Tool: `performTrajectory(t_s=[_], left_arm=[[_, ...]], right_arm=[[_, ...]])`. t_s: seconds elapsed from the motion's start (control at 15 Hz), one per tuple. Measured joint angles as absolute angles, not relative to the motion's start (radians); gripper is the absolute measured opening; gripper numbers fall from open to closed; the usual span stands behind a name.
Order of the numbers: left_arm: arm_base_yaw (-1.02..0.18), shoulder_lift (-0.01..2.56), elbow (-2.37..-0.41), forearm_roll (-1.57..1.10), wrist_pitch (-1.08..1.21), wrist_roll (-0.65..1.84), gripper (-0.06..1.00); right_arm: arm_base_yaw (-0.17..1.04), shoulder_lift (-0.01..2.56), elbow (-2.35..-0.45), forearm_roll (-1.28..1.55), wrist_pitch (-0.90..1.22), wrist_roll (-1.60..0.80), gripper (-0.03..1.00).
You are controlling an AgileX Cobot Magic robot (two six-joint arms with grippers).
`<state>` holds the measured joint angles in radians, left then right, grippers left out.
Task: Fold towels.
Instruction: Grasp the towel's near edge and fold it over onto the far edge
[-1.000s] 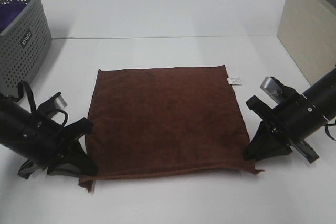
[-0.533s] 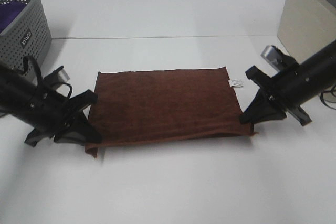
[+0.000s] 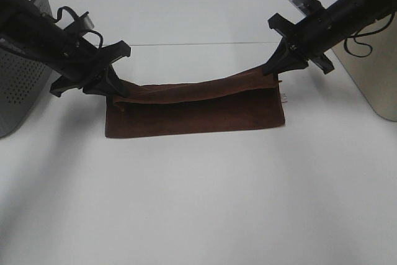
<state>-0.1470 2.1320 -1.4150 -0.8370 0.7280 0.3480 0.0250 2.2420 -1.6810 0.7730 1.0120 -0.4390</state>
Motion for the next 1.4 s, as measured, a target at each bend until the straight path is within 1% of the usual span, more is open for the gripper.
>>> performTrajectory(t_s=[0.13, 0.27, 0.67, 0.73, 0.8, 0.87, 0.93, 1.0, 1.07, 1.13, 1.2, 1.27, 1.4], left_arm=[[-0.147, 2.212, -1.508, -0.815, 0.725, 0.344, 0.0], [-0.147, 2.251, -1.569, -0.788, 0.71, 0.344, 0.0], [-0.147, 2.286, -1.588, -0.776, 0.648, 0.343, 0.0], [-0.147, 2.296, -1.588, -0.778, 0.648, 0.343, 0.02], [-0.147, 2.303, -1.588, -0.777, 0.648, 0.343, 0.08], [-0.147, 2.309, -1.588, -0.772, 0.649, 0.343, 0.17], [-0.147, 2.311, -1.588, -0.77, 0.649, 0.343, 0.31], [-0.147, 2.311, -1.588, -0.768, 0.653, 0.343, 0.51], [-0.147, 2.308, -1.588, -0.768, 0.657, 0.343, 0.56], [-0.147, 2.304, -1.588, -0.768, 0.663, 0.343, 0.63], [-0.147, 2.3, -1.588, -0.767, 0.665, 0.343, 0.66], [-0.147, 2.284, -1.588, -0.756, 0.684, 0.343, 0.67], [-0.147, 2.254, -1.588, -0.707, 0.694, 0.316, 0.68]], right_arm=[[0.034, 2.326, -1.788, 0.728, 1.013, -0.38, 0.0], [0.034, 2.387, -1.851, 0.702, 1.013, -0.348, 0.0], [0.036, 2.437, -1.87, 0.701, 0.962, -0.345, 0.0], [0.036, 2.437, -1.87, 0.703, 0.956, -0.345, 0.0], [0.036, 2.437, -1.87, 0.704, 0.953, -0.345, 0.01], [0.036, 2.437, -1.871, 0.704, 0.95, -0.345, 0.06], [0.036, 2.437, -1.871, 0.704, 0.95, -0.345, 0.17], [0.036, 2.437, -1.871, 0.716, 0.957, -0.345, 0.43], [0.035, 2.437, -1.871, 0.73, 0.967, -0.345, 0.63], [0.035, 2.437, -1.873, 0.738, 0.981, -0.346, 0.76], [0.035, 2.437, -1.875, 0.74, 0.987, -0.346, 0.8], [0.035, 2.433, -1.876, 0.742, 0.998, -0.347, 0.87], [0.035, 2.407, -1.876, 0.719, 1.026, -0.345, 0.88]])
